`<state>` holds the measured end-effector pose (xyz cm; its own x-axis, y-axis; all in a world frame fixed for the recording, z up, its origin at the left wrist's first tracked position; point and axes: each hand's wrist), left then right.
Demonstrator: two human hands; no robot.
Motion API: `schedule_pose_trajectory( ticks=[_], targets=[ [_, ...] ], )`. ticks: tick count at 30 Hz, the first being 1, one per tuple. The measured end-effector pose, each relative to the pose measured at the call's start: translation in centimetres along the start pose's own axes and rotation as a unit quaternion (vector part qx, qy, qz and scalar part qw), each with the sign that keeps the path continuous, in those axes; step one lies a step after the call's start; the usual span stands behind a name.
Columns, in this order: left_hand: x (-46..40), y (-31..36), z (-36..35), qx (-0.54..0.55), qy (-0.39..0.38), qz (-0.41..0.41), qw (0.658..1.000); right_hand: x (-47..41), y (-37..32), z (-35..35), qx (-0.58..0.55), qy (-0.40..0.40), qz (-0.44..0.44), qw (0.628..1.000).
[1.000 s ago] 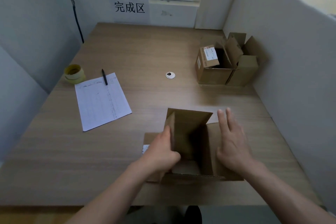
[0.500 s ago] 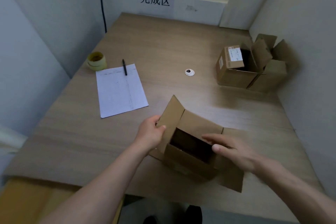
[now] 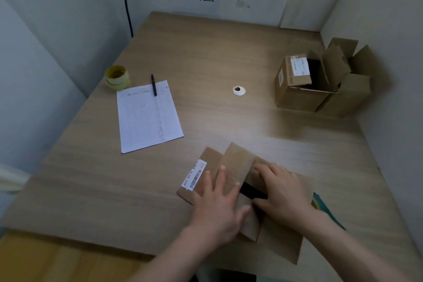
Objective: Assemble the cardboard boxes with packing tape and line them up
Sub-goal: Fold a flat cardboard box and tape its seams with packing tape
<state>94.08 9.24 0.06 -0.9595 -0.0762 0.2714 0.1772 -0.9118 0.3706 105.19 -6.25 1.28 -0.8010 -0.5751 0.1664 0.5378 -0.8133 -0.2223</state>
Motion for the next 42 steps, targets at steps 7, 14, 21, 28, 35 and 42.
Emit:
schedule_pose_trajectory(
  ticks=[7,14,21,28,35,42],
  targets=[
    [-2.1,-3.3,-1.7,-0.042,0.062,-0.076,0.994,0.5,7.1,4.7,-0.378,-0.117,-0.053,0.917],
    [-7.8,-5.1,3.1,0.037,-0.039,-0.065,0.996,-1.2,5.2,3.6,-0.201,-0.066,-0.027,0.977],
    [-6.9,-3.4,3.7,0.437,0.183,0.132,0.871,-6.2,4.2,0.1,-0.305,-0.130,-0.050,0.942],
    [-4.9,-2.7,-2.1,0.226,0.225,0.098,0.943,-4.7,3.7,-1.1,-0.283,-0.082,-0.049,0.954],
    [-10.7,-3.6,1.7,0.128,0.171,0.000,0.977,-2.7,0.8,-3.1,-0.301,0.076,-0.210,0.927],
    [-10.2,-0.7,0.8,-0.061,0.069,0.020,0.995,0.0,4.0,-2.6,-0.387,0.058,-0.175,0.903]
  ],
)
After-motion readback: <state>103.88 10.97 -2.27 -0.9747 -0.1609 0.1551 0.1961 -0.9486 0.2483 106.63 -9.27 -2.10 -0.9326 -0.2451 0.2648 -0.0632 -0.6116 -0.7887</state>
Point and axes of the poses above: each hand's wrist, its own x-axis away from the middle knuckle, its own z-axis out of the back of the hand, y = z × x, and after that the axes turned 5 degrees about -z, right-handed
